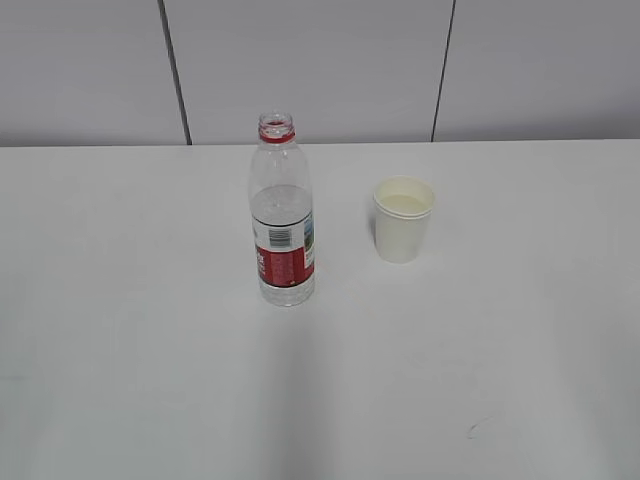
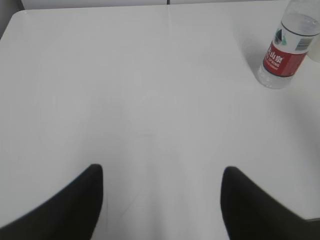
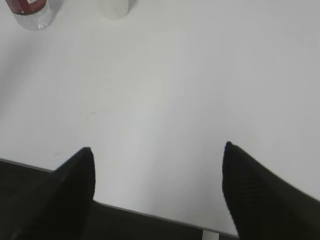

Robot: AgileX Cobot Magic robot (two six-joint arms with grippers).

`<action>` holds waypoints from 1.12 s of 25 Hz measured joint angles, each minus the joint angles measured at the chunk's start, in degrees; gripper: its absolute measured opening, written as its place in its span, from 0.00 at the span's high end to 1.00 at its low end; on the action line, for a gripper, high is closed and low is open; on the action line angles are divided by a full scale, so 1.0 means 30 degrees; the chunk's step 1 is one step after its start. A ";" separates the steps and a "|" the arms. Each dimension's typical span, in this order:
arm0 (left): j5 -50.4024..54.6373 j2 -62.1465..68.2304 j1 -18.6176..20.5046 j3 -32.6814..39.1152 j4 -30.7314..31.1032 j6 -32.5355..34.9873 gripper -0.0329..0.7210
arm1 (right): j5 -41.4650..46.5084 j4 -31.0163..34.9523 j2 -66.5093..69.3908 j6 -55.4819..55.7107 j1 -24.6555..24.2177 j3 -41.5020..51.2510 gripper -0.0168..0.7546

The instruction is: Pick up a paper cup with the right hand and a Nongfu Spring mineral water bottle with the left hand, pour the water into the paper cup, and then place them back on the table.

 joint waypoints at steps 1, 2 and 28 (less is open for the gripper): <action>0.0000 0.0000 0.0000 0.0000 0.0000 0.0000 0.35 | 0.0000 0.0000 -0.0474 0.0000 0.0000 0.0000 0.21; 0.0000 0.0000 0.0000 0.0000 0.0000 -0.0021 0.35 | 0.0027 0.0000 -0.0970 0.0000 0.0000 0.0000 0.21; 0.0000 0.0000 0.0000 0.0000 -0.1271 -0.0042 0.36 | 0.0108 0.0000 -0.1504 0.0000 0.0000 0.0000 0.21</action>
